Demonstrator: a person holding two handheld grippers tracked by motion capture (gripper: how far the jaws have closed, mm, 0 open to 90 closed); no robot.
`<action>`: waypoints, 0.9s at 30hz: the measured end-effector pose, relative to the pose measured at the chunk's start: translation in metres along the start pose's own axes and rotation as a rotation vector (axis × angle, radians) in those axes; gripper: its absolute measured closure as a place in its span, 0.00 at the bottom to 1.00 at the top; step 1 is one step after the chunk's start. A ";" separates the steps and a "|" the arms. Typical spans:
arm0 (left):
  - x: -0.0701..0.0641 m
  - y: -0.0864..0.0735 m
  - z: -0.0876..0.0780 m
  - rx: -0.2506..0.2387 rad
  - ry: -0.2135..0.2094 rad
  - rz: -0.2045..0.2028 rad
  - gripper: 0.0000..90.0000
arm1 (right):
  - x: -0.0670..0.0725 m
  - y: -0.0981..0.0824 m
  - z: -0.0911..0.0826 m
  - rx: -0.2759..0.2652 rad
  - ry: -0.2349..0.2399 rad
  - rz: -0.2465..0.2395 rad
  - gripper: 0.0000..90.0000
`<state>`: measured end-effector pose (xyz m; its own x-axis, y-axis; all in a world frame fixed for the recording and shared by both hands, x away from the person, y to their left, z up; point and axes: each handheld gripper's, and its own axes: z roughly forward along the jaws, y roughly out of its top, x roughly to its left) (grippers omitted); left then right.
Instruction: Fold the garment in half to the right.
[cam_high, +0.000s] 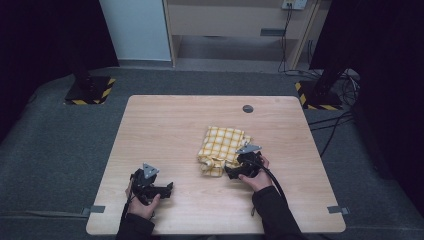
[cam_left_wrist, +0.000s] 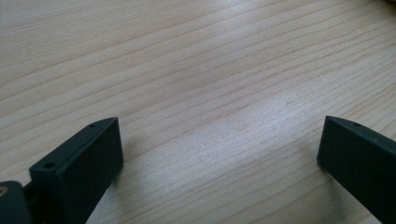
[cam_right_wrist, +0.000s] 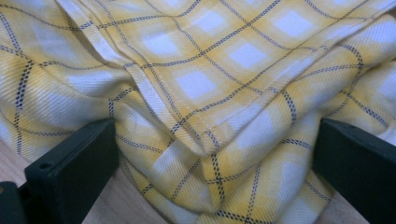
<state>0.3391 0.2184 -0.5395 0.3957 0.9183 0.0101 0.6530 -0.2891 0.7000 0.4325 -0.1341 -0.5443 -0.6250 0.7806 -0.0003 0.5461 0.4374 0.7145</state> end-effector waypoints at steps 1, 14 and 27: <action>0.000 0.000 0.000 0.000 0.000 0.000 0.00 | 0.000 0.000 0.000 -0.001 0.001 0.000 0.01; 0.000 0.000 0.000 0.000 0.000 0.000 0.00 | -0.003 0.004 0.004 -0.002 0.016 -0.017 0.01; 0.000 0.000 0.000 0.000 0.000 0.000 0.00 | -0.004 0.009 0.009 0.002 0.055 -0.054 0.01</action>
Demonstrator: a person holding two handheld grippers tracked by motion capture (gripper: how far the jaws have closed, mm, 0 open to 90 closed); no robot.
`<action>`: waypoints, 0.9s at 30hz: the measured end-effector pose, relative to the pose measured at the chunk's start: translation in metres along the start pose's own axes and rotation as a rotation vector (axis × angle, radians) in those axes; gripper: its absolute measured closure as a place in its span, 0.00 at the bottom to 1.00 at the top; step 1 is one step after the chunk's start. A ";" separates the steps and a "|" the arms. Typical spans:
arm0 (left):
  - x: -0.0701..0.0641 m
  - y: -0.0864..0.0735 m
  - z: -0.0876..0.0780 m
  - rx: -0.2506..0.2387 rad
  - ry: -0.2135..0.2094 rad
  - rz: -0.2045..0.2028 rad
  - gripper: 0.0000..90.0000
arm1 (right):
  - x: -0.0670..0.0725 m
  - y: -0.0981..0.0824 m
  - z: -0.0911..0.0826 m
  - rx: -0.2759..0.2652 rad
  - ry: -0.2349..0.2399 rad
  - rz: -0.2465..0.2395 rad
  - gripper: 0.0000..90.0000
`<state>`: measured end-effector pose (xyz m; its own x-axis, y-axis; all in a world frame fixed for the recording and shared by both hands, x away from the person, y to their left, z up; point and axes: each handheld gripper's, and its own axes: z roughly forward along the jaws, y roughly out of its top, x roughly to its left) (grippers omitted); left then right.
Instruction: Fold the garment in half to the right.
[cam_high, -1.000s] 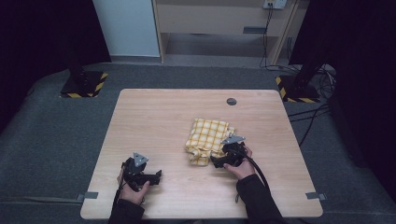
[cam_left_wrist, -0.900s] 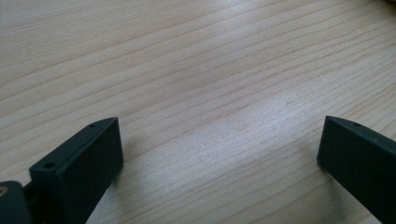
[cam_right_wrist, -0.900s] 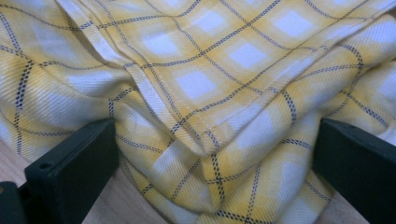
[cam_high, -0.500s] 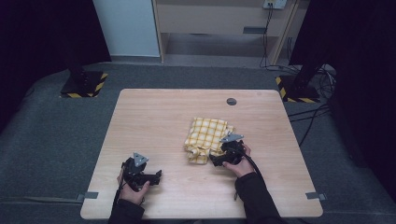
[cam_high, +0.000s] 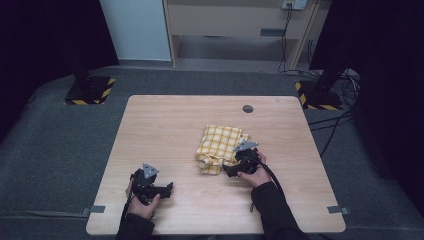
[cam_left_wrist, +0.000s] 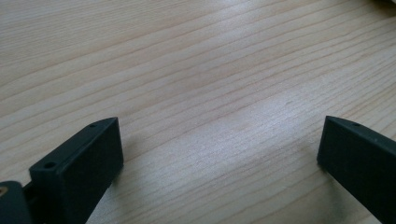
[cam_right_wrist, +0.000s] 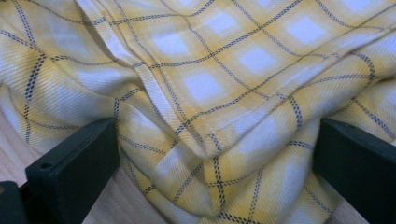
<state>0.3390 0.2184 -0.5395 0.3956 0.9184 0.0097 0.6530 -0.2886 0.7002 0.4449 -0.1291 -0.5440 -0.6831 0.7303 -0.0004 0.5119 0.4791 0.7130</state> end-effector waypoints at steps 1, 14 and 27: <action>0.000 0.000 0.000 0.000 0.000 0.000 0.00 | 0.000 0.000 0.000 0.000 -0.002 0.001 0.01; 0.000 0.000 0.000 0.000 0.000 0.000 0.00 | 0.009 -0.002 -0.017 0.022 0.008 0.025 0.06; 0.000 0.000 0.000 0.000 0.000 0.000 0.00 | 0.015 0.007 -0.058 -0.106 0.028 0.101 0.05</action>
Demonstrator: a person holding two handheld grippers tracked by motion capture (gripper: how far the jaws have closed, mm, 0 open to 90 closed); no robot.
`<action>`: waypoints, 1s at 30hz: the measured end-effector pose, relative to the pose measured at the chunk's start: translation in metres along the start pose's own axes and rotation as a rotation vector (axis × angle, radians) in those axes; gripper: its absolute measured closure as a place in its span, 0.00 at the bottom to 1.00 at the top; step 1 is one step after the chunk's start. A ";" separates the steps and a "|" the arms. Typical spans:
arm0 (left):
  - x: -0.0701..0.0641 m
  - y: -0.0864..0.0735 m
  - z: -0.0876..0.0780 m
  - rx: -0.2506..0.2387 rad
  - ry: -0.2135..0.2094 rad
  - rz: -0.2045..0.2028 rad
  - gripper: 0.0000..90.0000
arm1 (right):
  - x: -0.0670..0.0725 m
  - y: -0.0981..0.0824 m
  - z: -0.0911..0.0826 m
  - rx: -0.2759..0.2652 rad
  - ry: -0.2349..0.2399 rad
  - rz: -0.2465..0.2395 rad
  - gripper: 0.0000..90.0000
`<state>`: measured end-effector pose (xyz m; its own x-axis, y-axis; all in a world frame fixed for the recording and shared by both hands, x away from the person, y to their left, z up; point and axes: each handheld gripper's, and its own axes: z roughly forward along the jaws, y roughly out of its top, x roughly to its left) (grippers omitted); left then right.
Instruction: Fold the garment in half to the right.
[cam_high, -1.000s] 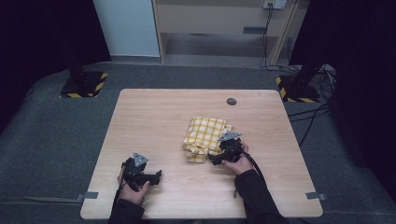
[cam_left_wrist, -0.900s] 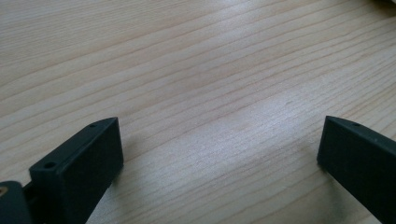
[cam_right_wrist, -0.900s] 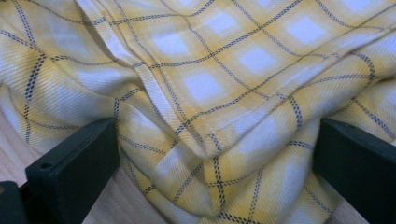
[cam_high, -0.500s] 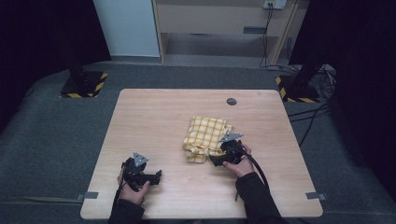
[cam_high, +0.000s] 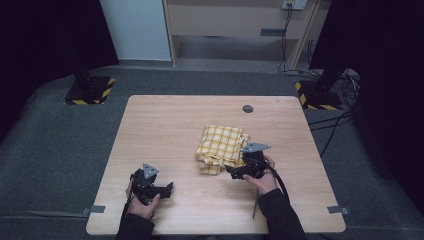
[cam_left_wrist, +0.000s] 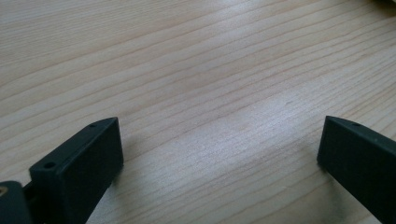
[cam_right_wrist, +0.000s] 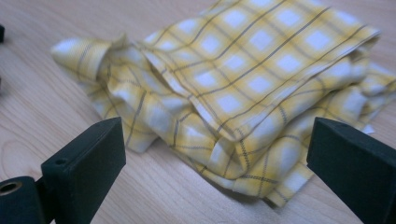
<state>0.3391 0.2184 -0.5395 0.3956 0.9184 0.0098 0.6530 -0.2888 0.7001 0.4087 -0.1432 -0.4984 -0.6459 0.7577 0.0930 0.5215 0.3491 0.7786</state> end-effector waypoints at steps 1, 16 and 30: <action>0.000 0.000 0.000 0.000 0.000 0.000 0.00 | 0.000 0.001 -0.003 -0.007 -0.018 0.013 0.05; 0.000 0.000 0.000 0.000 0.000 0.000 0.00 | -0.018 -0.014 -0.034 -0.054 -0.169 0.089 0.02; 0.000 0.000 0.000 0.000 0.000 0.000 0.00 | -0.027 -0.035 -0.051 -0.050 -0.204 0.117 0.03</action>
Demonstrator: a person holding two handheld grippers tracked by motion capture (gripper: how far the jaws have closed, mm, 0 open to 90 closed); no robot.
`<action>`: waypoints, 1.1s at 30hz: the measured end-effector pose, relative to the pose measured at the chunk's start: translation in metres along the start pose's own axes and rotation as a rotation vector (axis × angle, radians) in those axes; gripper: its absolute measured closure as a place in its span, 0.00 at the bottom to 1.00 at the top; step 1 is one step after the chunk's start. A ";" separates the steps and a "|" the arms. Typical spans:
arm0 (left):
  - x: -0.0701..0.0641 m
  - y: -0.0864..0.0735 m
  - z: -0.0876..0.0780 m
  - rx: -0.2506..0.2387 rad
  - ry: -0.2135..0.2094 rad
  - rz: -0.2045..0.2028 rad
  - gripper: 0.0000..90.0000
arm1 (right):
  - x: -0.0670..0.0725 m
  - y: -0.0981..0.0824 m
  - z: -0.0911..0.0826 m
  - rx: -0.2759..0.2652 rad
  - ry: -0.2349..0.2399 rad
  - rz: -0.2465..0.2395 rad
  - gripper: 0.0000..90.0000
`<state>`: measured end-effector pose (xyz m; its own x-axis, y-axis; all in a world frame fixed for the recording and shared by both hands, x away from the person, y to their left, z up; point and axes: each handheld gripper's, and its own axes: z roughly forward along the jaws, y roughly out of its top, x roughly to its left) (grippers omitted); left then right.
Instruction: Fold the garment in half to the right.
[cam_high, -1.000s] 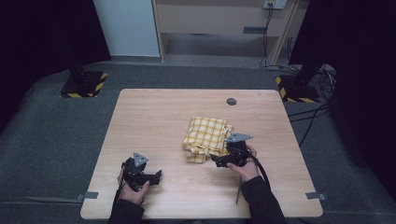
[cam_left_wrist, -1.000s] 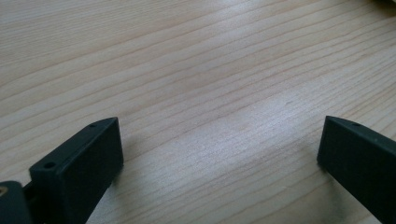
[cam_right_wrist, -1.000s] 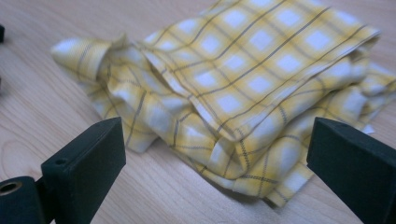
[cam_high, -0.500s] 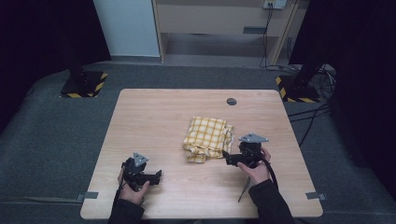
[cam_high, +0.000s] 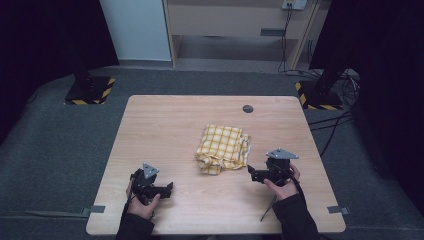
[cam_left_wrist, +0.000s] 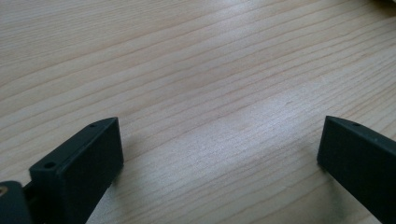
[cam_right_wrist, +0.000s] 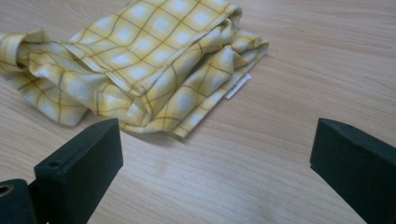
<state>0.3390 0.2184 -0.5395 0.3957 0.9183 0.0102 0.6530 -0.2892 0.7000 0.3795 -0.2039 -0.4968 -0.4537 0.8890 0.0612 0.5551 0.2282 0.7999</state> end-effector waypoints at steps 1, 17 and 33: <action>0.000 0.000 0.000 0.000 0.000 0.000 0.00 | -0.001 -0.002 0.000 0.002 -0.001 0.001 0.03; -0.003 -0.001 -0.002 -0.017 -0.006 0.006 0.05 | 0.003 -0.017 0.000 0.036 0.024 -0.024 0.03; -0.012 0.000 -0.001 -0.018 -0.045 0.048 0.05 | 0.018 -0.032 0.011 0.109 0.077 -0.080 0.02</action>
<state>0.3333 0.2081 -0.5389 0.4557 0.8901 0.0121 0.6208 -0.3275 0.7123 0.3614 -0.1909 -0.5276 -0.5490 0.8344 0.0488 0.5859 0.3426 0.7344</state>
